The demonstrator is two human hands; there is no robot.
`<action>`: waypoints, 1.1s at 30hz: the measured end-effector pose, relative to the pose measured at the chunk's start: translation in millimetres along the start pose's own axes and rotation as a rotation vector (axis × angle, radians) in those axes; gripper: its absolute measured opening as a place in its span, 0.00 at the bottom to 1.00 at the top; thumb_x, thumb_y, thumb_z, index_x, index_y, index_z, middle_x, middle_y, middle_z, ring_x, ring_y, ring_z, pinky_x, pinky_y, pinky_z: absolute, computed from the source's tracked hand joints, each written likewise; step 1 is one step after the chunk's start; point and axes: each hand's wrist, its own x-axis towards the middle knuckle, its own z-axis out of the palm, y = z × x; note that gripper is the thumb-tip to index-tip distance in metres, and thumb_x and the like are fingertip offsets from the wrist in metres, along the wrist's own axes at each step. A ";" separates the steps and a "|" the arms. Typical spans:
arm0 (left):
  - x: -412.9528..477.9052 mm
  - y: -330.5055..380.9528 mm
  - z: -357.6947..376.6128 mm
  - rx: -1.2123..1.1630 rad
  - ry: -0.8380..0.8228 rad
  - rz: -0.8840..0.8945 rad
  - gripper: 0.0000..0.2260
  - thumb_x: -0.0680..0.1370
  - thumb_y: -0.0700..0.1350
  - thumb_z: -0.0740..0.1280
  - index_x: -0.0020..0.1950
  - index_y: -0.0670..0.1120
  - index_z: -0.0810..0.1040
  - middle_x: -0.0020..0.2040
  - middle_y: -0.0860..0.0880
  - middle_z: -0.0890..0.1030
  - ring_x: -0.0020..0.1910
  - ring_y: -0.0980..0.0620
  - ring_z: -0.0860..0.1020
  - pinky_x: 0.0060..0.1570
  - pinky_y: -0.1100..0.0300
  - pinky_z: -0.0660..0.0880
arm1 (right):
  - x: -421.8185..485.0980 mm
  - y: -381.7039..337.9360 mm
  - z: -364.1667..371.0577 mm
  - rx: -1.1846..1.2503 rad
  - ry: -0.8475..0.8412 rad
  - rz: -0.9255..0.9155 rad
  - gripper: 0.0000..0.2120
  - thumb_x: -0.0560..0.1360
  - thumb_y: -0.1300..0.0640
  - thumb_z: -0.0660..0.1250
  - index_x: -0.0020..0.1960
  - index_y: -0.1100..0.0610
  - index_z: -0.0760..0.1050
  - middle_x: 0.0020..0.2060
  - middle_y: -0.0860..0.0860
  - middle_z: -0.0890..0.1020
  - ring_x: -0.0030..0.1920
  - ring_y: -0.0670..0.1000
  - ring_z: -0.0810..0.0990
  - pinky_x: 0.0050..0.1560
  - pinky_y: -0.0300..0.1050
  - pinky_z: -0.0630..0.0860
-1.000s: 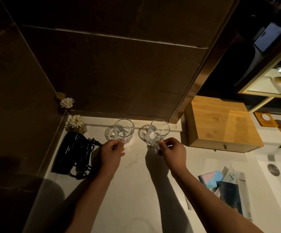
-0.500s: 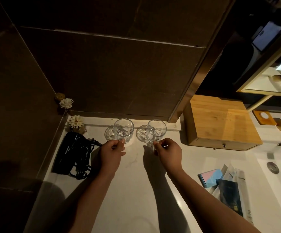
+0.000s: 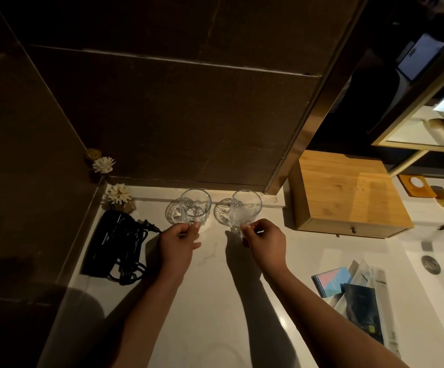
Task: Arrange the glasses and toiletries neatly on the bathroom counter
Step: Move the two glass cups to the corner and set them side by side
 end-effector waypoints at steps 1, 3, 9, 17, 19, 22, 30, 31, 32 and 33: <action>-0.4 0.3 0.0 0.002 -0.002 -0.002 0.07 0.76 0.45 0.71 0.47 0.40 0.82 0.44 0.41 0.85 0.46 0.45 0.85 0.33 0.67 0.80 | 0.0 0.1 0.2 0.002 0.000 0.001 0.10 0.76 0.50 0.69 0.43 0.56 0.80 0.37 0.53 0.84 0.39 0.52 0.83 0.47 0.48 0.81; -0.9 1.7 -0.8 0.009 -0.008 -0.009 0.06 0.76 0.45 0.71 0.46 0.42 0.82 0.44 0.42 0.85 0.46 0.46 0.85 0.33 0.67 0.80 | -0.2 0.4 0.4 0.009 0.001 0.001 0.10 0.76 0.50 0.69 0.43 0.56 0.80 0.37 0.53 0.84 0.38 0.52 0.83 0.47 0.49 0.81; -3.2 5.8 -2.2 0.013 -0.038 -0.012 0.03 0.78 0.44 0.69 0.47 0.45 0.81 0.48 0.40 0.84 0.49 0.45 0.84 0.33 0.67 0.79 | -0.2 1.1 0.3 0.019 -0.001 -0.001 0.09 0.76 0.50 0.69 0.43 0.56 0.80 0.37 0.53 0.84 0.38 0.51 0.83 0.48 0.50 0.82; -14.3 7.4 -2.5 0.094 -0.021 0.050 0.08 0.79 0.45 0.68 0.53 0.41 0.80 0.52 0.39 0.83 0.50 0.42 0.83 0.29 0.73 0.75 | -2.9 2.1 -4.5 0.093 -0.041 0.009 0.10 0.76 0.49 0.70 0.45 0.56 0.80 0.39 0.53 0.84 0.39 0.52 0.83 0.48 0.51 0.83; -20.0 4.5 -5.2 0.102 -0.006 0.055 0.13 0.78 0.44 0.68 0.59 0.39 0.79 0.55 0.40 0.82 0.53 0.43 0.82 0.30 0.71 0.77 | -8.0 1.1 -10.6 0.145 -0.083 0.007 0.11 0.75 0.49 0.70 0.48 0.57 0.80 0.42 0.53 0.84 0.39 0.50 0.84 0.47 0.50 0.84; -33.5 -6.7 -10.0 0.085 0.038 0.052 0.14 0.78 0.40 0.68 0.63 0.41 0.76 0.61 0.41 0.78 0.55 0.42 0.81 0.35 0.62 0.80 | -20.4 8.4 -25.8 0.129 -0.089 -0.007 0.10 0.76 0.50 0.69 0.53 0.55 0.79 0.46 0.51 0.83 0.40 0.49 0.83 0.48 0.51 0.84; -85.0 -49.4 14.0 0.522 -0.214 0.145 0.08 0.74 0.51 0.67 0.49 0.64 0.76 0.44 0.56 0.83 0.41 0.53 0.83 0.47 0.46 0.81 | -69.1 74.0 -115.6 -0.073 0.065 0.022 0.06 0.78 0.52 0.66 0.51 0.52 0.80 0.45 0.46 0.83 0.45 0.45 0.82 0.52 0.45 0.82; -93.0 -48.4 26.0 0.584 -0.271 0.179 0.07 0.74 0.52 0.66 0.49 0.65 0.76 0.44 0.58 0.82 0.42 0.55 0.83 0.47 0.48 0.81 | -75.4 83.4 -129.3 -0.105 0.100 0.027 0.06 0.78 0.51 0.66 0.51 0.51 0.80 0.45 0.45 0.83 0.45 0.44 0.82 0.52 0.44 0.82; -102.5 -46.0 39.5 0.631 -0.332 0.217 0.06 0.74 0.53 0.66 0.48 0.65 0.75 0.44 0.60 0.82 0.42 0.57 0.81 0.46 0.50 0.80 | -80.8 93.0 -142.8 -0.138 0.141 0.036 0.06 0.78 0.51 0.66 0.51 0.50 0.80 0.45 0.44 0.82 0.45 0.43 0.81 0.51 0.43 0.81; -112.3 -44.2 53.7 0.670 -0.397 0.250 0.05 0.75 0.54 0.65 0.48 0.64 0.75 0.45 0.61 0.81 0.43 0.59 0.81 0.46 0.51 0.80 | -86.0 102.7 -156.6 -0.175 0.182 0.050 0.06 0.77 0.51 0.66 0.51 0.50 0.80 0.45 0.43 0.82 0.45 0.43 0.81 0.50 0.42 0.81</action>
